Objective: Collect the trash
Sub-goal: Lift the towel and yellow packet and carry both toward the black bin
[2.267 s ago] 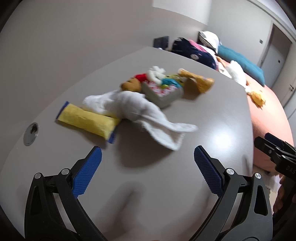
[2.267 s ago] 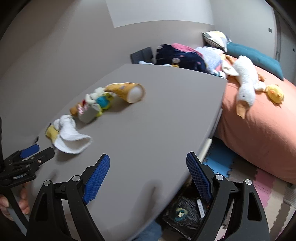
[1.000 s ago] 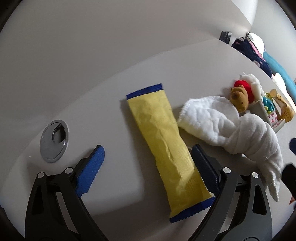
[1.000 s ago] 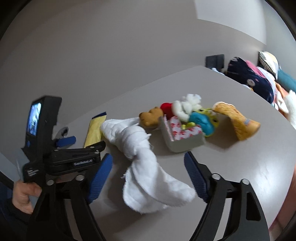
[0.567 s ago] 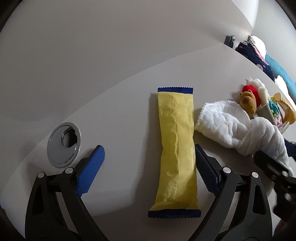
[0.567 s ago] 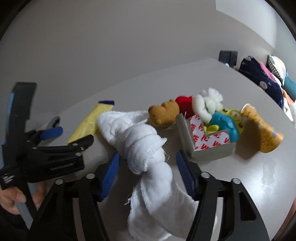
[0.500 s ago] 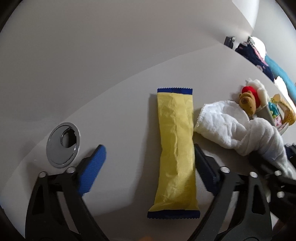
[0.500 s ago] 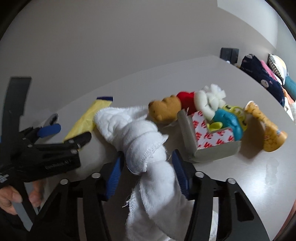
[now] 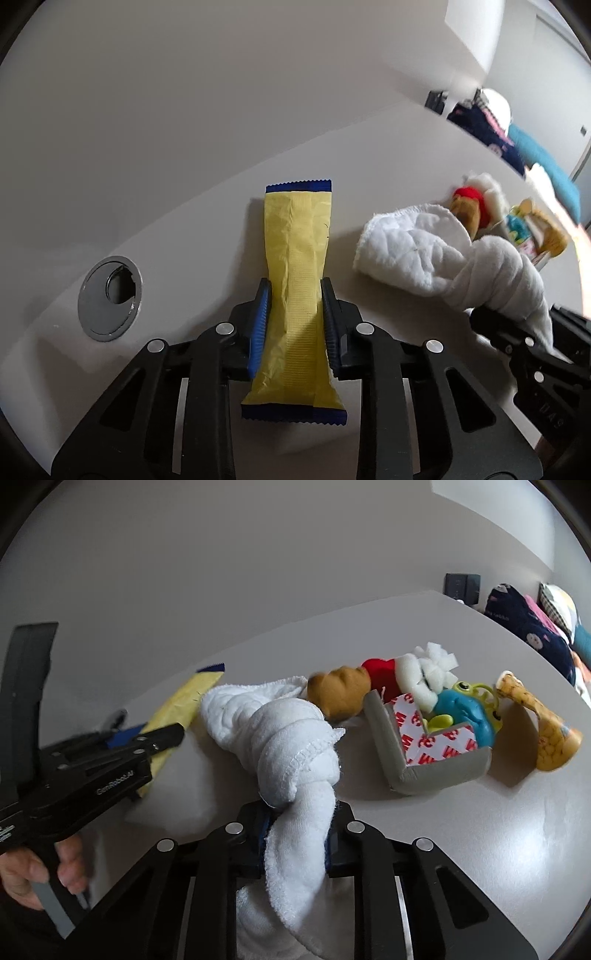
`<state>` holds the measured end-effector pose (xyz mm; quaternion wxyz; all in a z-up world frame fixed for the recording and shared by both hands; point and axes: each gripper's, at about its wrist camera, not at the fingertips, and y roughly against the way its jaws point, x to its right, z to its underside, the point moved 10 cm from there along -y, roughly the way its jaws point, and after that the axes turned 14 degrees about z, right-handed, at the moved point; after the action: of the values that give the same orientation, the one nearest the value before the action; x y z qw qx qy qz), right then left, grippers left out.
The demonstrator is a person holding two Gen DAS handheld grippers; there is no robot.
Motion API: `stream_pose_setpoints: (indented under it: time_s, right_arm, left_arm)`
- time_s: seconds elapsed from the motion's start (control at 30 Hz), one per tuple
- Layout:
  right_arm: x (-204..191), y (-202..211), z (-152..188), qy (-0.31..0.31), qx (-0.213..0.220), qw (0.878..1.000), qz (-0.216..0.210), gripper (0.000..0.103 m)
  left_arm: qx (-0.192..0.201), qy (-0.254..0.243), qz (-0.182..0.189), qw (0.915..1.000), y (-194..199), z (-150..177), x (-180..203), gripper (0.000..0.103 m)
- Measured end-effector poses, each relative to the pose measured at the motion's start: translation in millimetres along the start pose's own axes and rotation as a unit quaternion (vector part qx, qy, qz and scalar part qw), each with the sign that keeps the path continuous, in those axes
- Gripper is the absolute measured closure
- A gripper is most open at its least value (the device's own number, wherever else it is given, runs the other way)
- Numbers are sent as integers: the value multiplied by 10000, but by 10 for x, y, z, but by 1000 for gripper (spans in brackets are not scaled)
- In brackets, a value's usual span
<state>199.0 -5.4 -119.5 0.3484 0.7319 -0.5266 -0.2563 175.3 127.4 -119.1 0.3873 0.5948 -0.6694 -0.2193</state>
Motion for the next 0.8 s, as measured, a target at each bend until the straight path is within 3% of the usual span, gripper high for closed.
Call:
stream_pose_setpoints:
  time_s: [0.3,0.8]
  right_arm:
    - [163,486,-57,-416,318,9983,-259,82]
    - [814,1185,272,-772,628,9950,62,81]
  left_arm:
    - [322,-311,13,9990,254,-118,262,77]
    - [396,-1016,365,9934,464,136,1250,77]
